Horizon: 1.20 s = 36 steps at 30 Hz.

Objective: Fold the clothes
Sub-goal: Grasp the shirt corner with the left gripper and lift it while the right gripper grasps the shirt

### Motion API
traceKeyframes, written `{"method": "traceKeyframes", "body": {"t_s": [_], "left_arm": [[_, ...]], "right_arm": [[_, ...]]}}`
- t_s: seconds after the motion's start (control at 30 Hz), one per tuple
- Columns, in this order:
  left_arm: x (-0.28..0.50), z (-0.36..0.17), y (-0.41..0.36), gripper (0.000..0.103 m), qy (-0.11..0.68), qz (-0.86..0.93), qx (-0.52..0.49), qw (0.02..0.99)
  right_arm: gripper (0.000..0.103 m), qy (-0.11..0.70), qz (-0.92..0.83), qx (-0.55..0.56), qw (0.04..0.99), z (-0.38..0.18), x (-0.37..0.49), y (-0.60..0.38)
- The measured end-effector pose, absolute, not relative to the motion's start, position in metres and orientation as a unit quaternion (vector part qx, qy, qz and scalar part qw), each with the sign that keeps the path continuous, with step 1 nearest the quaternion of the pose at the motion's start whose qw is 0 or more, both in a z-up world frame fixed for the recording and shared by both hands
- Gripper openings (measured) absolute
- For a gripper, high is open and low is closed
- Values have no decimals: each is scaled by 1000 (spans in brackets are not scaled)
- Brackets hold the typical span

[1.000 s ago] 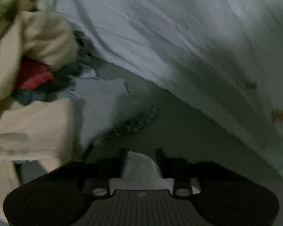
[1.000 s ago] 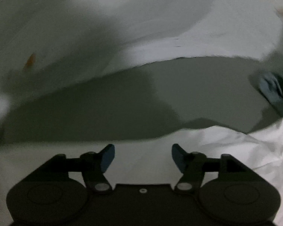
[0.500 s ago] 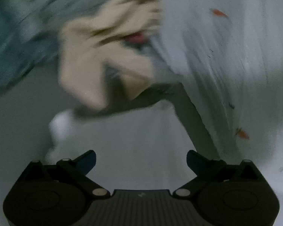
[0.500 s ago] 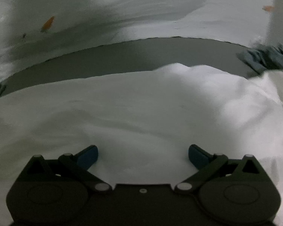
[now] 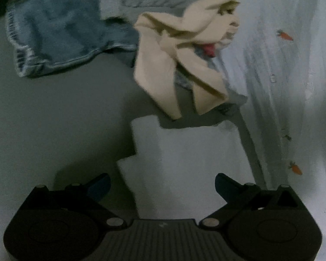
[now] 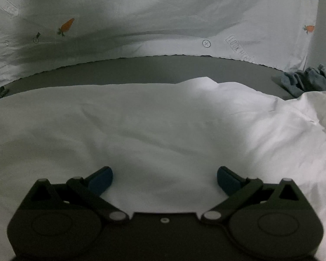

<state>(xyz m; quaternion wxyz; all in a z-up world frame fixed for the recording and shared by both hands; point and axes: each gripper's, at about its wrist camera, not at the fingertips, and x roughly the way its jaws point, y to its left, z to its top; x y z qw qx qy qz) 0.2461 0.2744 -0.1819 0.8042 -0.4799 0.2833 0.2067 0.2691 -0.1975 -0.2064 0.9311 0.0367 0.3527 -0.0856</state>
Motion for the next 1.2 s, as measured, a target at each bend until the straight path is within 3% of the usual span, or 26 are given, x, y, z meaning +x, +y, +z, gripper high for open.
{"method": "traceKeyframes", "body": {"t_s": [0.13, 0.2, 0.23, 0.37, 0.53, 0.63, 0.73, 0.8, 0.87, 0.93, 0.97, 1.07, 1.1, 1.2], "left_arm": [[248, -184, 267, 66, 271, 194, -475, 814], [250, -192, 269, 19, 276, 178, -505, 798], [250, -198, 269, 12, 275, 175, -526, 786], [255, -191, 268, 12, 258, 152, -526, 796], [285, -142, 243, 11, 225, 18, -502, 835], [321, -106, 196, 11, 252, -102, -425, 863], [354, -105, 138, 13, 324, -223, -375, 839], [371, -131, 109, 21, 389, -263, -393, 790], [385, -161, 93, 24, 474, -257, -419, 731], [390, -171, 93, 25, 508, -241, -422, 711], [389, -171, 98, 30, 501, -238, -429, 713], [379, -163, 120, 59, 447, -224, -473, 725], [375, -161, 129, 64, 429, -214, -489, 729], [365, -161, 155, 66, 401, -161, -524, 734]], "right_arm": [[103, 353, -85, 37, 931, -208, 265, -195], [103, 352, -84, 37, 932, -209, 266, -195], [103, 352, -84, 37, 932, -209, 266, -195], [103, 351, -81, 35, 932, -209, 265, -196], [103, 350, -80, 36, 933, -209, 265, -196], [103, 348, -79, 36, 933, -209, 264, -196], [103, 346, -78, 37, 934, -210, 264, -197], [103, 348, -78, 38, 933, -209, 265, -197], [103, 351, -77, 40, 932, -208, 266, -198], [103, 360, -73, 43, 929, -205, 268, -200], [103, 366, -69, 44, 927, -203, 270, -201], [103, 396, -46, 66, 915, -194, 276, -210], [103, 403, -39, 85, 910, -191, 278, -216], [103, 409, -25, 183, 894, -179, 280, -236]]}}
